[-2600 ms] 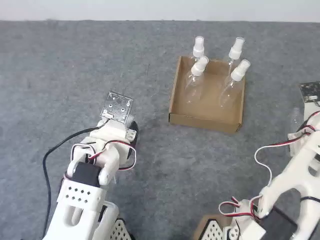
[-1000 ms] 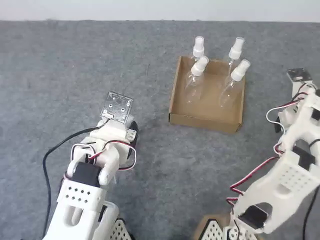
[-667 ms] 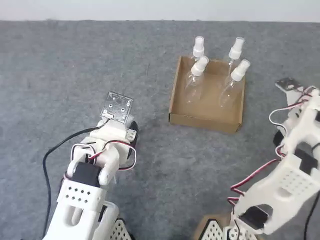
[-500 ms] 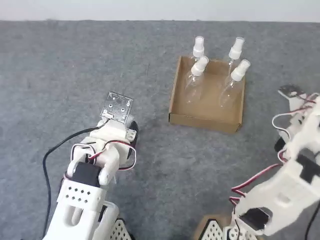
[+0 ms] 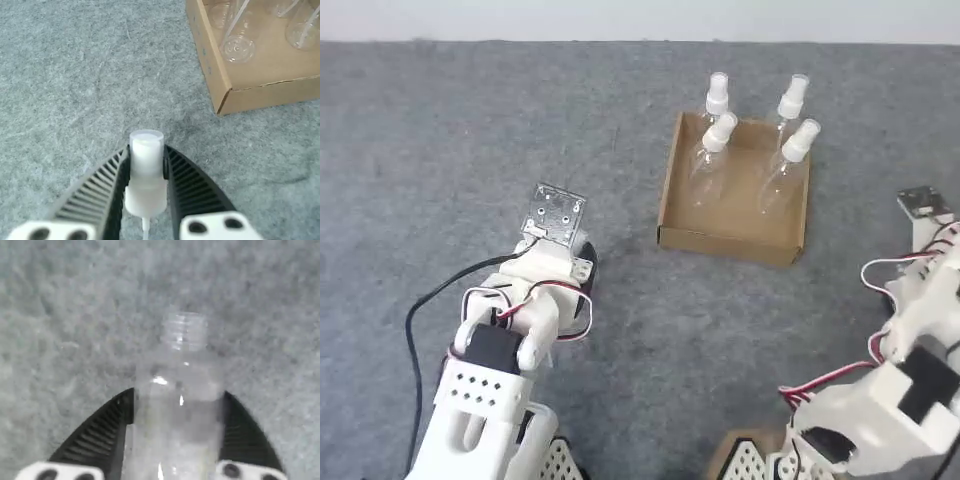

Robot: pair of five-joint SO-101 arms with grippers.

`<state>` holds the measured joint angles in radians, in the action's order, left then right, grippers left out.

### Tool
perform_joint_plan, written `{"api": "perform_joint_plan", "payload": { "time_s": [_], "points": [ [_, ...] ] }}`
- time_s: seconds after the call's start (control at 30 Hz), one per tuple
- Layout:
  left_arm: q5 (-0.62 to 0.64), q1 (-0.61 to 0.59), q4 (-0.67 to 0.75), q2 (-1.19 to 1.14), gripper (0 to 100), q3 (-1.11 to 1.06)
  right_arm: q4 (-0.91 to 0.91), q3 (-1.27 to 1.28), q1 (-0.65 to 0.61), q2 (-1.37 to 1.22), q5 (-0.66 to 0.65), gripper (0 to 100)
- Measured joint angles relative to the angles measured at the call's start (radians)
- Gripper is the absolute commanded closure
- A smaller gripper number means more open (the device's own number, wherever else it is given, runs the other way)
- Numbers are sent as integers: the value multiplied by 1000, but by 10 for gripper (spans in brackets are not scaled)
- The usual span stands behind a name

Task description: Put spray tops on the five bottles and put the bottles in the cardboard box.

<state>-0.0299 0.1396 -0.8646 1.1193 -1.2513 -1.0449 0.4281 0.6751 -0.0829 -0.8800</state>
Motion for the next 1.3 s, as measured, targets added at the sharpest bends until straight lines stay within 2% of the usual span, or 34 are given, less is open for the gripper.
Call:
{"api": "perform_joint_plan", "payload": {
  "time_s": [0.3, 0.63, 0.7, 0.97, 1.13, 1.3],
  "points": [
    [0, 0, 0, 0, 989, 0, -126, -81, -71, 2, 0, 742],
    [0, 0, 0, 0, 989, 0, -120, -95, -69, -75, 2, 743],
    [0, 0, 0, 0, 989, 0, -109, -95, -69, -94, 2, 773],
    [0, 0, 0, 0, 989, 0, -103, -97, -68, -97, 3, 997],
    [0, 0, 0, 0, 989, 0, -121, -133, -63, -97, -21, 993],
    [0, 26, 0, 0, 989, 0, -278, -279, -64, -66, 8, 993]
  ]
}}
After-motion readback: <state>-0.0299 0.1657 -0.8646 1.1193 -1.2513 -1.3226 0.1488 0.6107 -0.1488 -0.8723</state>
